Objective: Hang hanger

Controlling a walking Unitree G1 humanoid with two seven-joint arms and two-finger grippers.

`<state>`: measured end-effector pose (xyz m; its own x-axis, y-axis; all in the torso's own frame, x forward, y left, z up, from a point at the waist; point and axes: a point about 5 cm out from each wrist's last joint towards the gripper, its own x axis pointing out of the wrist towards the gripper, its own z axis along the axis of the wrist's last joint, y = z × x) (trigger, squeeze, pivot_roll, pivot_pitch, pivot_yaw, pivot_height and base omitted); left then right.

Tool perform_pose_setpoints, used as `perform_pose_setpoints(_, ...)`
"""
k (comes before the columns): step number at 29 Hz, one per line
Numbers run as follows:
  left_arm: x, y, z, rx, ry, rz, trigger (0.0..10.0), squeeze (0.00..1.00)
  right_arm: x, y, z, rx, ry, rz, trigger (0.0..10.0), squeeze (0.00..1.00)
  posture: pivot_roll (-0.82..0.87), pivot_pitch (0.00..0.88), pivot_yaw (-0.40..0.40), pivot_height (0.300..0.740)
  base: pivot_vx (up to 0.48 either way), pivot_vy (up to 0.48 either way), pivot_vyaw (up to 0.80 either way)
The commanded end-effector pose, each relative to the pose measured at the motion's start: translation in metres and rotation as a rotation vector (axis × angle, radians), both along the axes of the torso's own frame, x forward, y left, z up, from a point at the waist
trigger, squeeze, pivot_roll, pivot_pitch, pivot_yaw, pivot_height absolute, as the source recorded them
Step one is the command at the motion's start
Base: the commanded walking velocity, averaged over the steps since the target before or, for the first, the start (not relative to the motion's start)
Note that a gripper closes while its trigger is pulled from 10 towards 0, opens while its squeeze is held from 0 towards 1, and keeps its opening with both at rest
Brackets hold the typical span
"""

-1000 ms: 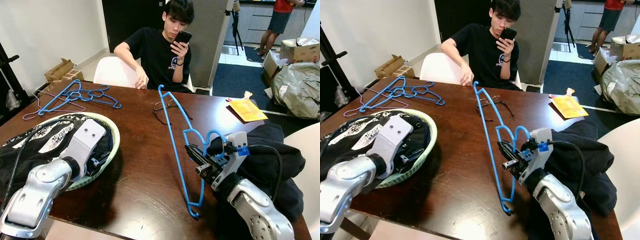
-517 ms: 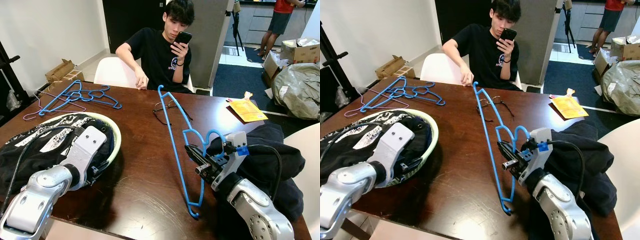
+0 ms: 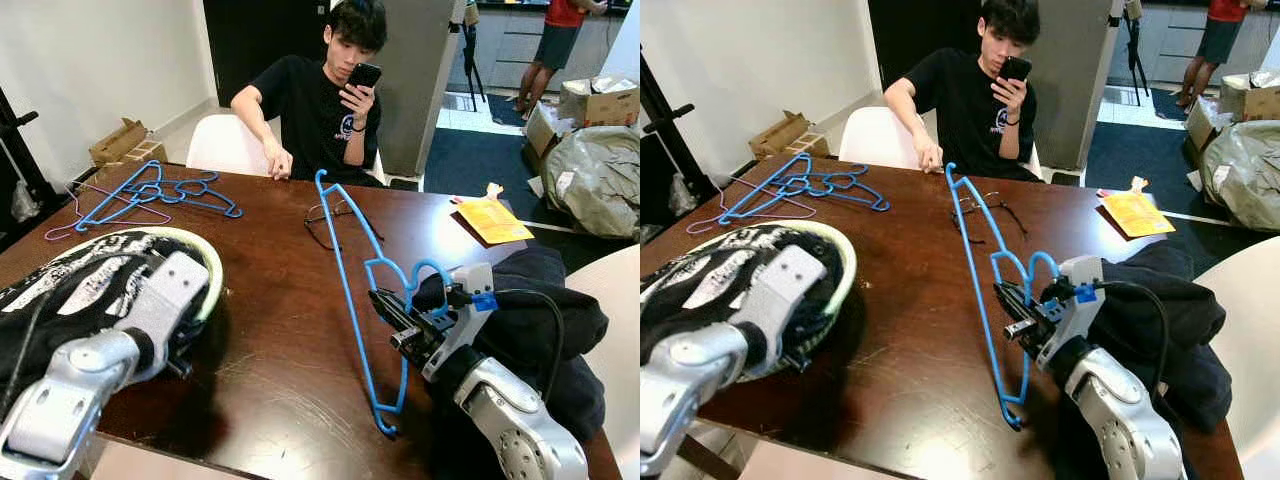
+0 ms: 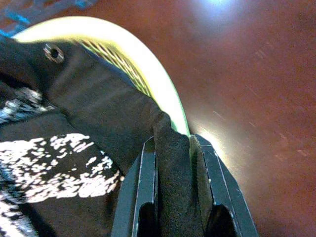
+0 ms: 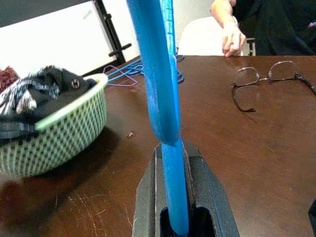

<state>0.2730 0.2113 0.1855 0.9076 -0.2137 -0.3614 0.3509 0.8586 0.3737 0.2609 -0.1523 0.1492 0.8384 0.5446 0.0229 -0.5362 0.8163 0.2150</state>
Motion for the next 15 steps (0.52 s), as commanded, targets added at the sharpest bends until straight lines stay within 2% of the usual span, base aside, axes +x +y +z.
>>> perform_pose_setpoints(1, 0.005, 0.012, 0.017, 0.042, -0.094, 0.060, 0.0, 0.00, -0.002, -0.003, -0.015, -0.016, 0.075, -0.009, 10.0, 0.00, 0.02, 0.000, 0.003, 0.740, 0.000, 0.000, 0.00)
perform_pose_setpoints(2, 0.007, 0.014, 0.024, 0.055, -0.143, 0.076, 1.9, 0.00, -0.003, -0.003, -0.015, -0.015, 0.076, -0.009, 10.0, 0.00, 0.02, 0.000, 0.002, 0.740, 0.000, 0.000, 0.00)
perform_pose_setpoints(4, 0.008, 0.014, 0.028, 0.063, -0.172, 0.083, 1.9, 0.00, -0.003, -0.003, -0.015, -0.015, 0.076, -0.010, 10.0, 0.00, 0.02, 0.000, 0.002, 0.740, 0.000, 0.000, 0.00)
perform_pose_setpoints(5, 0.008, 0.014, 0.030, 0.050, -0.192, 0.092, 10.0, 1.00, -0.003, -0.003, -0.015, -0.015, 0.076, -0.009, 10.0, 0.00, 0.02, 0.000, 0.001, 0.740, 0.000, 0.000, 0.00)
perform_pose_setpoints(9, 0.007, 0.006, 0.025, 0.030, -0.166, 0.061, 10.0, 1.00, -0.003, -0.003, -0.015, -0.013, 0.077, -0.010, 10.0, 0.00, 0.02, 0.000, 0.004, 0.740, 0.000, 0.000, 0.00)
perform_pose_setpoints(10, 0.006, 0.001, 0.022, 0.029, -0.149, 0.041, 10.0, 0.66, -0.003, -0.003, -0.015, -0.013, 0.077, -0.010, 10.0, 0.00, 0.02, 0.000, 0.004, 0.740, 0.000, 0.000, 0.00)
perform_pose_setpoints(13, 0.005, -0.003, 0.019, 0.026, -0.135, 0.030, 10.0, 0.66, -0.003, -0.003, -0.014, -0.012, 0.077, -0.010, 10.0, 0.00, 0.02, 0.000, 0.003, 0.740, 0.000, 0.000, 0.00)
perform_pose_setpoints(14, 0.004, -0.007, 0.015, 0.018, -0.119, 0.018, 10.0, 0.00, -0.003, -0.003, -0.014, -0.012, 0.077, -0.010, 10.0, 0.00, 0.02, 0.003, 0.003, 0.740, 0.000, 0.000, 0.00)
perform_pose_setpoints(15, 0.003, -0.010, 0.012, 0.006, -0.102, 0.018, 10.0, 0.00, -0.003, -0.003, -0.014, -0.011, 0.078, -0.010, 10.0, 0.00, 0.02, 0.003, 0.003, 0.740, 0.000, 0.000, 0.00)
